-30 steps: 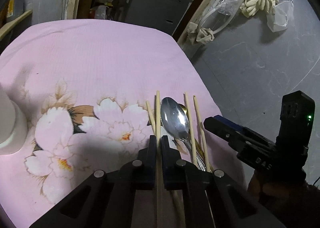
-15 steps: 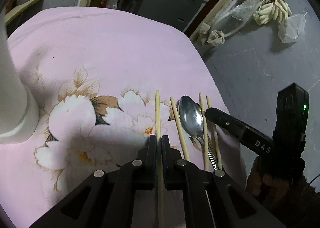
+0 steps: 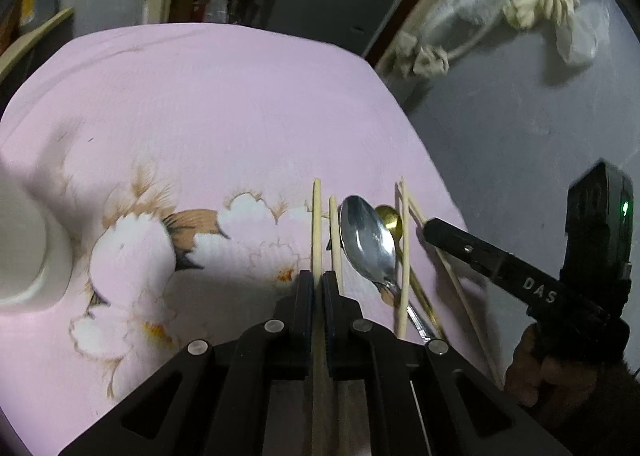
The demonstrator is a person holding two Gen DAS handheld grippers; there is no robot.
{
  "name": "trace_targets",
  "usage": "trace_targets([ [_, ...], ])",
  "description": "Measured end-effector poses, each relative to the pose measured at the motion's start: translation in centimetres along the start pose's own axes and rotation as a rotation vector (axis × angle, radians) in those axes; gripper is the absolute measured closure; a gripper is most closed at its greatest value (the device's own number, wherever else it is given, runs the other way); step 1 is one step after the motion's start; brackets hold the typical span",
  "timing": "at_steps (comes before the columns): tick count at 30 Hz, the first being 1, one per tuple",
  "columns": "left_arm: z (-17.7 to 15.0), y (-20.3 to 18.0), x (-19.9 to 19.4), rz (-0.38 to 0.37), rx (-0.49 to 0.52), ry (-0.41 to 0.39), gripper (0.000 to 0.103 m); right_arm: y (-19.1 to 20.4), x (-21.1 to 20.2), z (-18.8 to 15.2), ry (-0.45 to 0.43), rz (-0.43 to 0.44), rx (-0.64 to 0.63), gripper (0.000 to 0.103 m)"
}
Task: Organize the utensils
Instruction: 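Grasp a wooden chopstick with the left tool while the right tool grasps another chopstick, then lift both chopsticks and carry them over the white caddy with both tools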
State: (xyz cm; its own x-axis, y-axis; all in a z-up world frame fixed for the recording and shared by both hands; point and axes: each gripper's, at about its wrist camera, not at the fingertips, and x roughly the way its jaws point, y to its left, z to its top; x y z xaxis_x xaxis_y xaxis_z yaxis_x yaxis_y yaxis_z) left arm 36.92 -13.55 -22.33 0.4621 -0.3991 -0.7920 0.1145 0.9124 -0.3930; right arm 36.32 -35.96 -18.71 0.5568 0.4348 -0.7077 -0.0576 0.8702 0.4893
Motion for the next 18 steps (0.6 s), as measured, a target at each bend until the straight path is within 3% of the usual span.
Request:
trace_targets([
  [6,-0.1,1.6,-4.3,-0.048,-0.096,-0.13,0.098,1.6,-3.2,-0.2,-0.093,0.041,0.006,0.099],
  [18,1.3,3.1,-15.4,-0.091,-0.059,-0.32,0.098,10.4,-9.4,-0.1,-0.253,0.109,-0.074,0.099],
])
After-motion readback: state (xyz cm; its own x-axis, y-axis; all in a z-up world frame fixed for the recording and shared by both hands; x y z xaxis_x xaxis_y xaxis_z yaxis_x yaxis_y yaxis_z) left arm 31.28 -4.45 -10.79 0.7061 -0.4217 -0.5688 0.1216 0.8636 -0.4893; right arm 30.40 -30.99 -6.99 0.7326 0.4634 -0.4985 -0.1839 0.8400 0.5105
